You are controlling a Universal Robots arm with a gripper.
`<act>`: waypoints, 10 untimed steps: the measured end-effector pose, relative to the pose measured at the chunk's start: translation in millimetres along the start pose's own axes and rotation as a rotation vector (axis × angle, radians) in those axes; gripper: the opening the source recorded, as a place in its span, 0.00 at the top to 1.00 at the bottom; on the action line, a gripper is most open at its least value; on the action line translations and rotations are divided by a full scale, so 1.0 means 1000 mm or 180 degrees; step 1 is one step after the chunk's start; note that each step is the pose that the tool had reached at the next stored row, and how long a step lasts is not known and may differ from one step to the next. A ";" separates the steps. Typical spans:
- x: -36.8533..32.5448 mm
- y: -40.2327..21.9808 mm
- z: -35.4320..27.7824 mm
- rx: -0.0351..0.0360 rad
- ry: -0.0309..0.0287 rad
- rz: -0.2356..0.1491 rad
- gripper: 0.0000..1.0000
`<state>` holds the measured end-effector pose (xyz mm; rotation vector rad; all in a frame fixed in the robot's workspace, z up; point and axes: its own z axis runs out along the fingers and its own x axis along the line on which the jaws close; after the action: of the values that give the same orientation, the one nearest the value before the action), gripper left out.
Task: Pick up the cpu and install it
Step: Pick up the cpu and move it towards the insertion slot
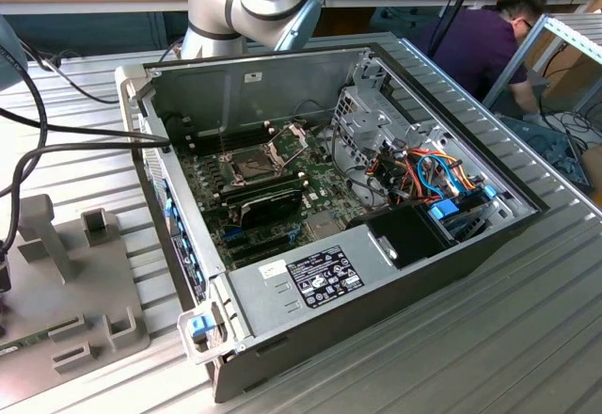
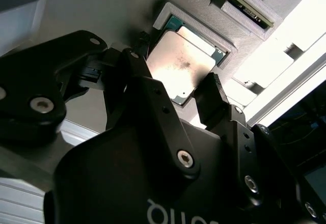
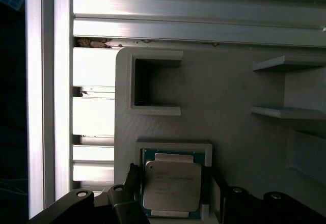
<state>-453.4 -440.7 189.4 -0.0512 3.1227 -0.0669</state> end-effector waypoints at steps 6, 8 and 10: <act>0.0000 0.0000 -0.0006 0.0000 0.0000 0.0000 0.37; 0.0000 0.0000 -0.0007 0.0000 0.0000 0.0000 0.37; 0.0002 0.0000 -0.0009 0.0000 0.0001 0.0000 0.37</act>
<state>-453.7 -440.7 190.2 -0.0512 3.1229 -0.0671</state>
